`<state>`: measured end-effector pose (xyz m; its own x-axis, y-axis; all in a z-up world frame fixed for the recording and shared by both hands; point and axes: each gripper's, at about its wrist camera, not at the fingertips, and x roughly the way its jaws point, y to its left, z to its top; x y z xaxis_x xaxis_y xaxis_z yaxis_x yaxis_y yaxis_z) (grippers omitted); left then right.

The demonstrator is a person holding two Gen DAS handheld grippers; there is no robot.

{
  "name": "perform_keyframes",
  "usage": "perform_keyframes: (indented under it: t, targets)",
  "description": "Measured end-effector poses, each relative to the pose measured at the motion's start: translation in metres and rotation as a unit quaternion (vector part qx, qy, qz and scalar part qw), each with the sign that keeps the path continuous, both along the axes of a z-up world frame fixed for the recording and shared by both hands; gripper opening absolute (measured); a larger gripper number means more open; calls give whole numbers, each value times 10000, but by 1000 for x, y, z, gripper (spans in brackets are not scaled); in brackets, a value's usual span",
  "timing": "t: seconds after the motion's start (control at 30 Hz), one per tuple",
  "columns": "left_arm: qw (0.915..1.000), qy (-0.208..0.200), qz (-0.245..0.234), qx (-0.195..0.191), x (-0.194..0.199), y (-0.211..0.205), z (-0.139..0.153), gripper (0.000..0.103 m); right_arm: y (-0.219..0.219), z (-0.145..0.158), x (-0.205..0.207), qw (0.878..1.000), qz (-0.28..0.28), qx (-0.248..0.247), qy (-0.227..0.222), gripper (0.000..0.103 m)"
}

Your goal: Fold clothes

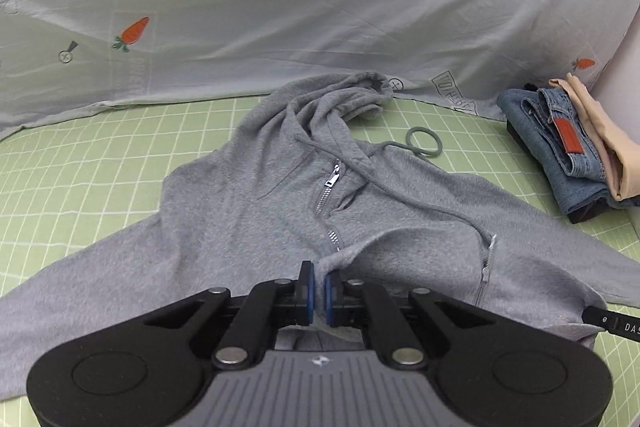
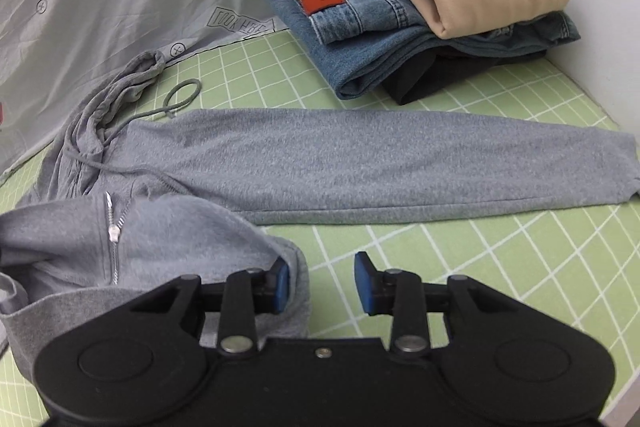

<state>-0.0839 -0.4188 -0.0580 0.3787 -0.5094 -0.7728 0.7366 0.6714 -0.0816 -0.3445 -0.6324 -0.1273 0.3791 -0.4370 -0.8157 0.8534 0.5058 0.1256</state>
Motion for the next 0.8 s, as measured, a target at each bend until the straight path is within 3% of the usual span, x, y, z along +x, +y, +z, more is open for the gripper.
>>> perform_keyframes:
  t: [0.2, 0.4, 0.6, 0.8]
  targets:
    - [9990, -26, 433, -92, -38, 74, 15, 6, 32, 7, -18, 9988, 454, -149, 51, 27]
    - [9964, 42, 835, -115, -67, 121, 16, 6, 65, 10, -31, 9943, 1038, -235, 120, 8]
    - [9927, -13, 1206, -24, -94, 159, 15, 6, 105, 6, -46, 9874, 1538, -205, 312, 6]
    - [9833, -57, 1819, -5, -111, 207, 14, 5, 136, 10, -59, 9781, 2053, -267, 232, 4]
